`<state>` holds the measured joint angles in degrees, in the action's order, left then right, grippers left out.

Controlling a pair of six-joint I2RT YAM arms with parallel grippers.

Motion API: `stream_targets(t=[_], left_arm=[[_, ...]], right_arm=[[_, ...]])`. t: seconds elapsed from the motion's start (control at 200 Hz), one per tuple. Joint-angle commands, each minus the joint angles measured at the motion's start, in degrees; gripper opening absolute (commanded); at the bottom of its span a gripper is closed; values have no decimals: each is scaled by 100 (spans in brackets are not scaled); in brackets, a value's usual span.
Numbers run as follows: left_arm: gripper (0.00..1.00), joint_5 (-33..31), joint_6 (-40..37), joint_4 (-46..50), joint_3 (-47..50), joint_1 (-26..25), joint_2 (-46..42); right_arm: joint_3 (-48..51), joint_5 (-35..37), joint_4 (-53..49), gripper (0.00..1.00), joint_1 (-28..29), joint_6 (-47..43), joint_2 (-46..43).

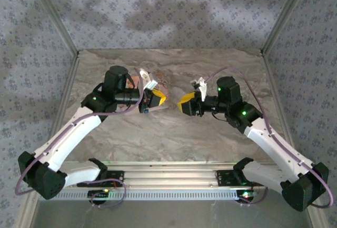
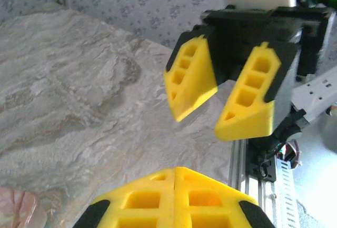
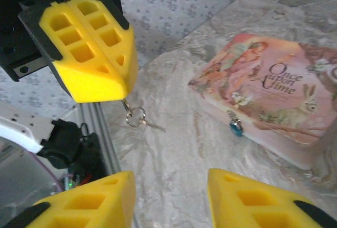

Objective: Unlock the padlock with the key

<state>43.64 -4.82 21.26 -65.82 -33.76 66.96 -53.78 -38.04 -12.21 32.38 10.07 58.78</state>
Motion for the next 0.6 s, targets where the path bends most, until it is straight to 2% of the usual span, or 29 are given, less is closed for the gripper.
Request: stream_targets(t=[0.0, 0.085, 0.33, 0.595], left_arm=[[0, 524, -521, 592, -433, 47, 48], [0, 855, -634, 809, -625, 59, 179], [0, 1397, -530, 1102, -962, 173, 547], [0, 1679, -624, 1318, -1084, 178, 723]], right_arm=[[72, -253, 412, 36, 173, -12, -139], [76, -66, 514, 35, 347, -36, -76], [-308, -239, 343, 33, 797, -168, 281], [-351, -160, 444, 26, 822, -143, 413]])
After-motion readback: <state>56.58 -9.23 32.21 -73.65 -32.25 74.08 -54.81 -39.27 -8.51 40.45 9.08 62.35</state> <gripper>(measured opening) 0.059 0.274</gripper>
